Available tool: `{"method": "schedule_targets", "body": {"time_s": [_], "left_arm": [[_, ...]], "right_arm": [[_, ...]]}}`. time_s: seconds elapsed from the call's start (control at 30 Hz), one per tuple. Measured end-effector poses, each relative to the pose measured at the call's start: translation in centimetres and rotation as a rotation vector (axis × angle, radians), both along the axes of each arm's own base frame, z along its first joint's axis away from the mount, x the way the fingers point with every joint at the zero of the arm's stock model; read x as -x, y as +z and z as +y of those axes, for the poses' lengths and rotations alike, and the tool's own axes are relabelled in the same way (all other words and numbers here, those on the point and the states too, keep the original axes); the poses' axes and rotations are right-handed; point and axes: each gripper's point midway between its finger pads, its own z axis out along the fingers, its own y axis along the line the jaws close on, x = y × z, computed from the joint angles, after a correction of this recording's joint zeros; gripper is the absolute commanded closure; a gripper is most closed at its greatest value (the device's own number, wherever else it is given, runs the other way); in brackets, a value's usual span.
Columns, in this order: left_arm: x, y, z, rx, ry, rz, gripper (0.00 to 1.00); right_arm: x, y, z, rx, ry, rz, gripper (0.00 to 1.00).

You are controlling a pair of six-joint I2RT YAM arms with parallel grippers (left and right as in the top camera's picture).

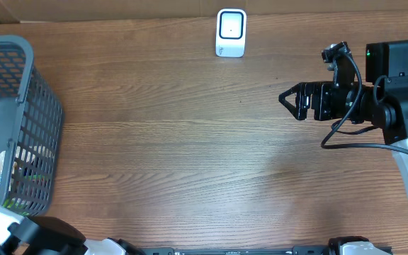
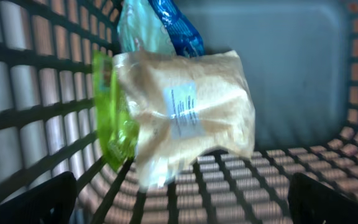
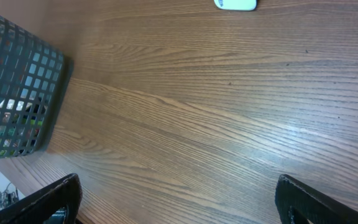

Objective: Scan the item barcode

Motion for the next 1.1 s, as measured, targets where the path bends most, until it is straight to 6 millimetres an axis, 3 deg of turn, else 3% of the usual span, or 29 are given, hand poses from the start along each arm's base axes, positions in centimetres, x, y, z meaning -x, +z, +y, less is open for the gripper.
{"method": "schedule_targets", "body": {"time_s": [0.2,0.43,0.93,1.0,1.1], "left_arm": [[-0.8,-3.9,1.3,0.004,0.021,-0.006,0.0],[-0.4,-8.0,0.6,0.056,0.064,0.015,0.0],[-1.4,-14.0,2.1,-0.013,0.139,-0.071,0.01],[-1.7,-14.5,2.3,-0.02,0.164,-0.098,0.11],[-1.9,-14.8,2.4,-0.025,0.182,-0.12,0.54]], "right_arm": [[0.0,0.0,0.0,0.0,0.0,0.0,0.0],[0.0,0.0,0.0,0.0,0.0,0.0,0.0],[0.2,-0.1,0.0,0.001,0.0,0.01,0.0],[0.2,-0.1,0.0,0.001,0.0,0.011,0.0],[0.3,-0.2,0.0,0.002,0.0,0.017,0.0]]}}
